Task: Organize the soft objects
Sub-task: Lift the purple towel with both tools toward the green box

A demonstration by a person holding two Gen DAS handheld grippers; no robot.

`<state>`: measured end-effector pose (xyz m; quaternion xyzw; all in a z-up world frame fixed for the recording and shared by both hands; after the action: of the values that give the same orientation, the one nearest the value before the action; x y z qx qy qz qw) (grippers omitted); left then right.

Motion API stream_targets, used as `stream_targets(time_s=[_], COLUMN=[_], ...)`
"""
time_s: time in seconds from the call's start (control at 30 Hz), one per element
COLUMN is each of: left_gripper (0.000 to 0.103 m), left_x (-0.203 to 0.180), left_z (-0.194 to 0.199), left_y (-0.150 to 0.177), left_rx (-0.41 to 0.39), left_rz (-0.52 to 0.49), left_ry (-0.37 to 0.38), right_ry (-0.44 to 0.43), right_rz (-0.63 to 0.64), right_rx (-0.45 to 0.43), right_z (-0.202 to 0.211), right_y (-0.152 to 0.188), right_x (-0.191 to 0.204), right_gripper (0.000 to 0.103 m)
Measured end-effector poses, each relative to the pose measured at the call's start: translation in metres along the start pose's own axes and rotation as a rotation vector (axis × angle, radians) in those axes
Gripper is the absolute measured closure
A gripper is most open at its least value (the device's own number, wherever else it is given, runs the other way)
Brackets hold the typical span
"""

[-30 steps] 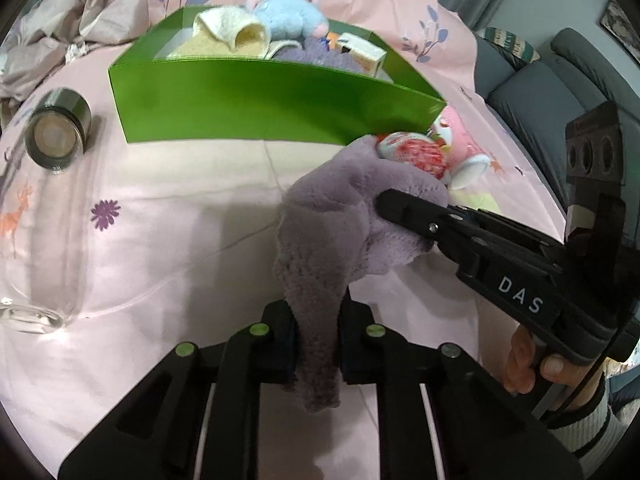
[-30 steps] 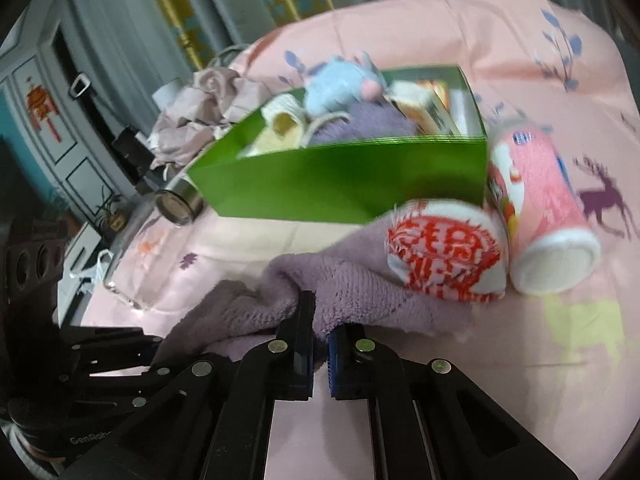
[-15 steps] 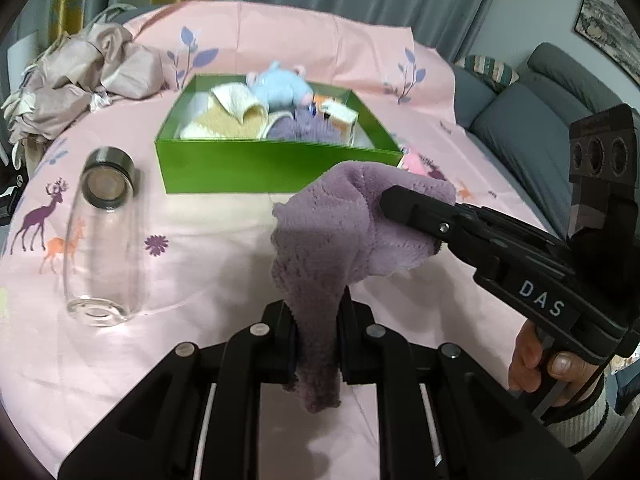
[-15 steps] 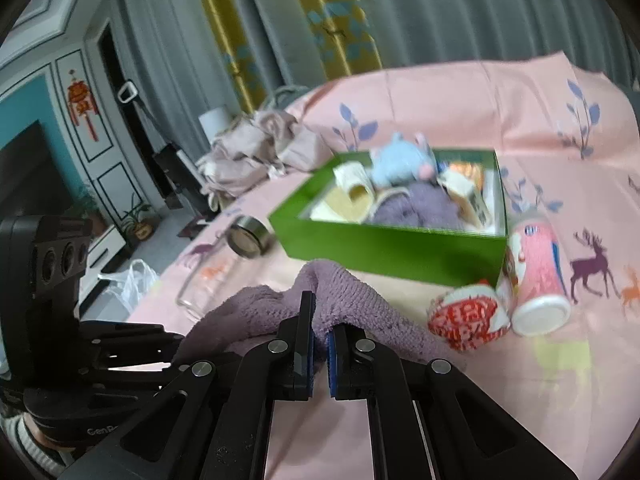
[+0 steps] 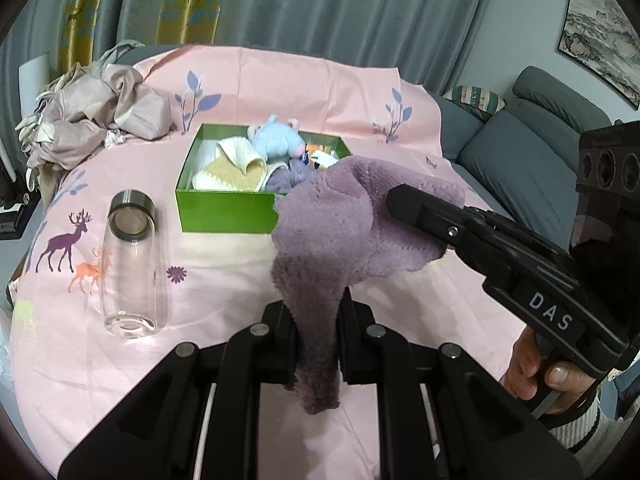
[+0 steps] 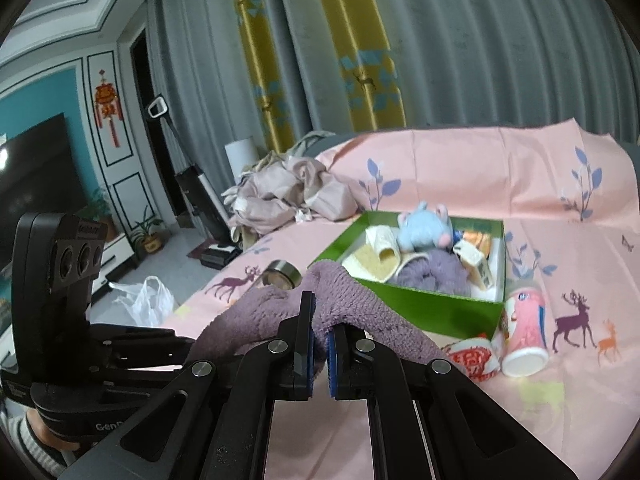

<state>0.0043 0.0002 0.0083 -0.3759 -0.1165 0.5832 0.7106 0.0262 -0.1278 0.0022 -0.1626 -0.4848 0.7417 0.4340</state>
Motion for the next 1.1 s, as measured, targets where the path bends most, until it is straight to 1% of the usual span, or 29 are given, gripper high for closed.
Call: stream_targets(time_s=[0.23, 0.67, 1.1], left_gripper=[0.089, 0.089, 0.088], left_x=[-0.003, -0.007, -0.010], left_z=[0.007, 0.003, -0.006], left_y=[-0.011, -0.032, -0.070], left_rx=[-0.032, -0.048, -0.079], left_rz=[-0.018, -0.046, -0.097], left_ry=[0.001, -0.002, -0.017], right_ry=[0.013, 0.027, 0.049], right_rz=[0.016, 0.033, 0.057], right_rx=[-0.034, -0.065, -0.109], right_z=[0.008, 0.012, 0.007], right_y=[-0.009, -0.021, -0.047], right_x=[0.003, 0.000, -0.010], right_gripper=[0.097, 0.097, 0.097])
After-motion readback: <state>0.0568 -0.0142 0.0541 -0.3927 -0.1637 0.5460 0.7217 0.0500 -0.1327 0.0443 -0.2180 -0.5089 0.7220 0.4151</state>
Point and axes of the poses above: each gripper's, at about its wrist camera, not at the fingertips, and z roughly against the way its jaws point, x to its left, y to its underside, the point moved 5 cm from there along -z, roughly the way its jaws point, and after that the axes turned 5 degrees about x, right-handed, at the moved point
